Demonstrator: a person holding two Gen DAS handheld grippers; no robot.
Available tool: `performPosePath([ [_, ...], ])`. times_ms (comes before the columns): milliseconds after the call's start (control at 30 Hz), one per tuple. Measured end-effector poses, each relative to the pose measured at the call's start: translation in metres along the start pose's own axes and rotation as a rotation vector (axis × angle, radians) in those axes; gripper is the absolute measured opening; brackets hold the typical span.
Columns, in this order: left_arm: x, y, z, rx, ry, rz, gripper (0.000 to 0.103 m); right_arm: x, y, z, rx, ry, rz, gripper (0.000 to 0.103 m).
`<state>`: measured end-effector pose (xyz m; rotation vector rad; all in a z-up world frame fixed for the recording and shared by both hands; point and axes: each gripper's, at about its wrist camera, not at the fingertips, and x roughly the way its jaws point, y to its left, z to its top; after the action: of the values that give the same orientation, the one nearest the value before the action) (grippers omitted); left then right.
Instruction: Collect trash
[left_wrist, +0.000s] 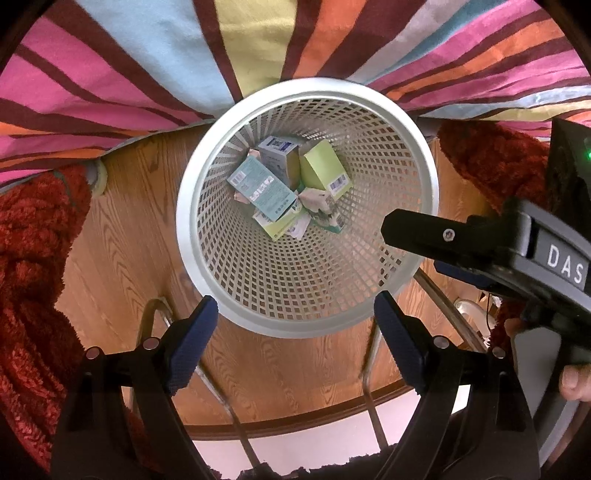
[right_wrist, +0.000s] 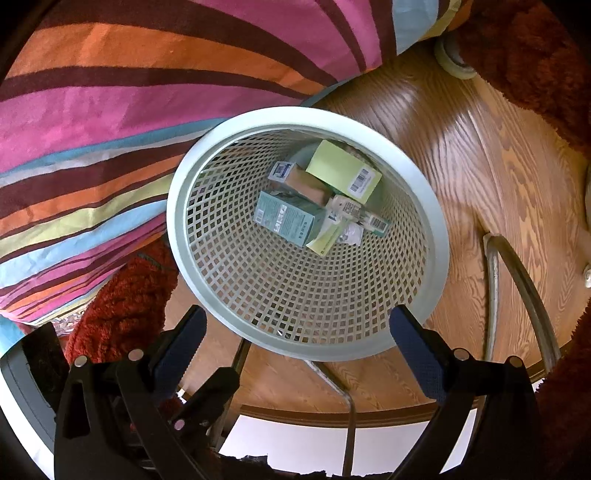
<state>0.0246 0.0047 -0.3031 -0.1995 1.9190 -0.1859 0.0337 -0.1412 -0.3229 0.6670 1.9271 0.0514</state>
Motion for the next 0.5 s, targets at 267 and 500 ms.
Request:
performPosePath([
  [267, -0.019, 0.005, -0.007, -0.025, -0.075, -0.001, 0.084, -0.011, 0.009, -0.006, -0.052, -0.039, 0.004, 0.095],
  [500, -0.046, 0.005, -0.018, -0.024, -0.180, 0.005, 0.084, -0.032, 0.024, -0.019, -0.150, -0.112, 0.005, 0.095],
])
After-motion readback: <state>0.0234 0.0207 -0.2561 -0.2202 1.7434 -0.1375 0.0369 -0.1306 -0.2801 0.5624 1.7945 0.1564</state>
